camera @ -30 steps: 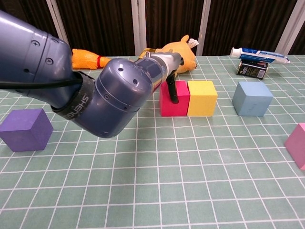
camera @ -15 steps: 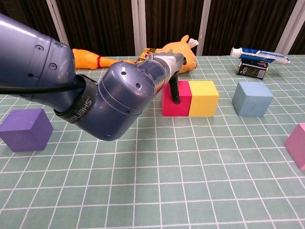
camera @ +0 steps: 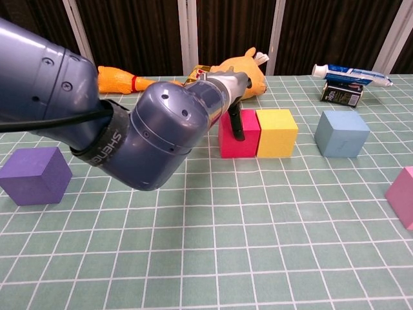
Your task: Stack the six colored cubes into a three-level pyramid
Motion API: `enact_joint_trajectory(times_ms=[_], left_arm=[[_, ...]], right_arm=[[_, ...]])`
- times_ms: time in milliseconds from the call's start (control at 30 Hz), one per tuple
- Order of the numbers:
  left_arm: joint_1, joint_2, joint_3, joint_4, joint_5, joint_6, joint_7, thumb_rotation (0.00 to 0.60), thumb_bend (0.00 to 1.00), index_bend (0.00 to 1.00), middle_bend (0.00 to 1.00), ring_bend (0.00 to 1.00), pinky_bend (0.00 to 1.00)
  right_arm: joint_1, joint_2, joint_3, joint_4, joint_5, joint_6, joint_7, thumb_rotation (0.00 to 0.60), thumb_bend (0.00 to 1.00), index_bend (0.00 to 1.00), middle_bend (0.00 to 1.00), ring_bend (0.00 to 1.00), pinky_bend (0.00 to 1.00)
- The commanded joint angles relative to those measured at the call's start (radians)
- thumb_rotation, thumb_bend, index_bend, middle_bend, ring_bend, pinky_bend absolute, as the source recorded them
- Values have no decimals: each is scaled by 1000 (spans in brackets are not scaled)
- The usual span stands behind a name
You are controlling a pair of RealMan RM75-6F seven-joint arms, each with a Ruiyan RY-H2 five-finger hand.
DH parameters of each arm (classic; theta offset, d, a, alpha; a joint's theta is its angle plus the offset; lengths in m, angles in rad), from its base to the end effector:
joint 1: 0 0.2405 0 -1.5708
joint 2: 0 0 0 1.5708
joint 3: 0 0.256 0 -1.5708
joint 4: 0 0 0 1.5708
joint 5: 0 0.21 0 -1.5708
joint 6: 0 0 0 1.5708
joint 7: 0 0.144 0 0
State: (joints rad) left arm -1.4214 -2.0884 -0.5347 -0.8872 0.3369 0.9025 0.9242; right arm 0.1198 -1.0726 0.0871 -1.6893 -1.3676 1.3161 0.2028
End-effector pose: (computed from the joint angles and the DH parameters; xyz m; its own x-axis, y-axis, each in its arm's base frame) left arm 0.0555 0.4107 -0.1271 0.5031 0.2790 0.8180 0.8592 -0.2636 -0.4385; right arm -0.3149 -0.1966 0.1558 0.1421 -0.1047 0.9843 -0.9829 0.1031 0.1529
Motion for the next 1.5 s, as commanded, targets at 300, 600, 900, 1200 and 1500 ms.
enact_joint_trajectory(times_ms=[300,600,900,1200,1500], left_arm=[[8,6,-10,-30,-12,18,-2,600,241,49,442,88,139],[5,3,-8,-15,-9,13,-3,600,241,49,435,88,139],[0,-6,-10,0,3,1,-17,600,241,49,429,88,139],[1,-15,-4,11,12,-3,-23,600,202,24,256,78,130],[11,-6,-2,-8,1,7,-7,600,163,0,88,16,96]], right_arm=[[-1,0,1,-2,2,0,-2,600,214,0,0,0,0],[0,3,1,-4,5,-4,2,600,214,0,0,0,0],[0,2,2,-4,7,-5,2,600,214,0,0,0,0],[-1,3,2,-4,8,-5,2,600,214,0,0,0,0],[-1,5,2,-5,8,-6,4,600,214,0,0,0,0]])
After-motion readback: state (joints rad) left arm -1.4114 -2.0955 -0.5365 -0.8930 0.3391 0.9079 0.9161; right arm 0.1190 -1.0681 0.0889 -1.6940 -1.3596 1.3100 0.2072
